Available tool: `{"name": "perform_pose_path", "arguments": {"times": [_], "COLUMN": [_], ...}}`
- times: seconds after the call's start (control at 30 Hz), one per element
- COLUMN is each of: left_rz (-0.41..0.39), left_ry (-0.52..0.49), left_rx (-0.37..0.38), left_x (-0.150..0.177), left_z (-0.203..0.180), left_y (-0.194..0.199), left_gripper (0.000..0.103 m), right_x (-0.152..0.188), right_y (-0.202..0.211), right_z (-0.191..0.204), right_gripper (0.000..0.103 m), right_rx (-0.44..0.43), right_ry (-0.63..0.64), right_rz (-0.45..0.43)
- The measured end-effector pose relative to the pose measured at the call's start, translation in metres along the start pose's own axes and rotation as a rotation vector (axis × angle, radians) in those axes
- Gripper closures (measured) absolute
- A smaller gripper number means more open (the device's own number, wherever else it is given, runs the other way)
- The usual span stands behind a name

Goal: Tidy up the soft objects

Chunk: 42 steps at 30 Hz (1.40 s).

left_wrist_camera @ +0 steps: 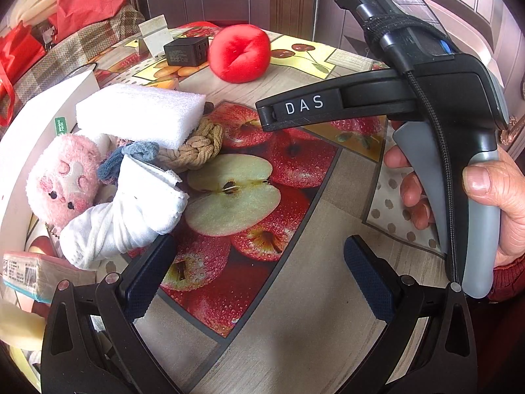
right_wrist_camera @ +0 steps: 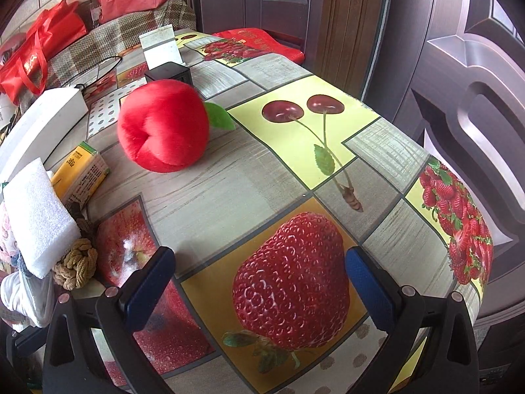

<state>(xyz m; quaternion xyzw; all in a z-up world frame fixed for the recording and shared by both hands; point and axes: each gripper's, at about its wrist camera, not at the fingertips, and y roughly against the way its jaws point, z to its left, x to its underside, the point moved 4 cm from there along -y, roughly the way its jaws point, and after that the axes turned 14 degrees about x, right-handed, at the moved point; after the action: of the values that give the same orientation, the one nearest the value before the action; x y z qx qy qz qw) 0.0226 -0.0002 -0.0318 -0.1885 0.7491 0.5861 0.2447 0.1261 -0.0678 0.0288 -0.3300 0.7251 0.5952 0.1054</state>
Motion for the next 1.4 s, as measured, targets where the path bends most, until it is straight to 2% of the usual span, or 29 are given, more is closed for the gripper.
{"name": "perform_pose_path", "arguments": {"times": [0.93, 1.03, 1.13, 1.2, 1.27, 1.33, 1.4], "left_rz": [-0.004, -0.087, -0.221, -0.317, -0.400, -0.415, -0.376], "left_ry": [0.010, -0.014, -0.032, -0.010, 0.032, 0.066, 0.092], "left_rx": [-0.008, 0.037, 0.048, 0.013, -0.063, -0.131, -0.165], "left_x": [0.000, 0.005, 0.013, 0.022, 0.037, 0.053, 0.072], "left_z": [-0.009, -0.025, -0.036, -0.029, -0.012, 0.006, 0.022], "left_y": [0.002, 0.026, 0.076, 0.114, 0.149, 0.166, 0.172], "left_gripper": [0.001, 0.001, 0.001, 0.000, 0.001, 0.000, 0.000], "right_x": [0.000, -0.001, -0.001, -0.004, -0.007, -0.008, -0.007], "right_y": [0.001, 0.007, 0.018, 0.033, 0.053, 0.067, 0.074], "right_z": [0.000, -0.010, -0.025, -0.033, -0.032, -0.024, -0.013], "right_gripper": [0.000, 0.000, 0.000, 0.000, 0.000, 0.000, 0.000], "right_rx": [-0.017, -0.101, -0.248, -0.331, -0.397, -0.476, -0.525], "right_ry": [-0.012, -0.064, -0.145, -0.154, -0.102, -0.019, 0.071], "right_rz": [-0.003, -0.029, -0.079, -0.164, -0.280, -0.331, -0.323]}}
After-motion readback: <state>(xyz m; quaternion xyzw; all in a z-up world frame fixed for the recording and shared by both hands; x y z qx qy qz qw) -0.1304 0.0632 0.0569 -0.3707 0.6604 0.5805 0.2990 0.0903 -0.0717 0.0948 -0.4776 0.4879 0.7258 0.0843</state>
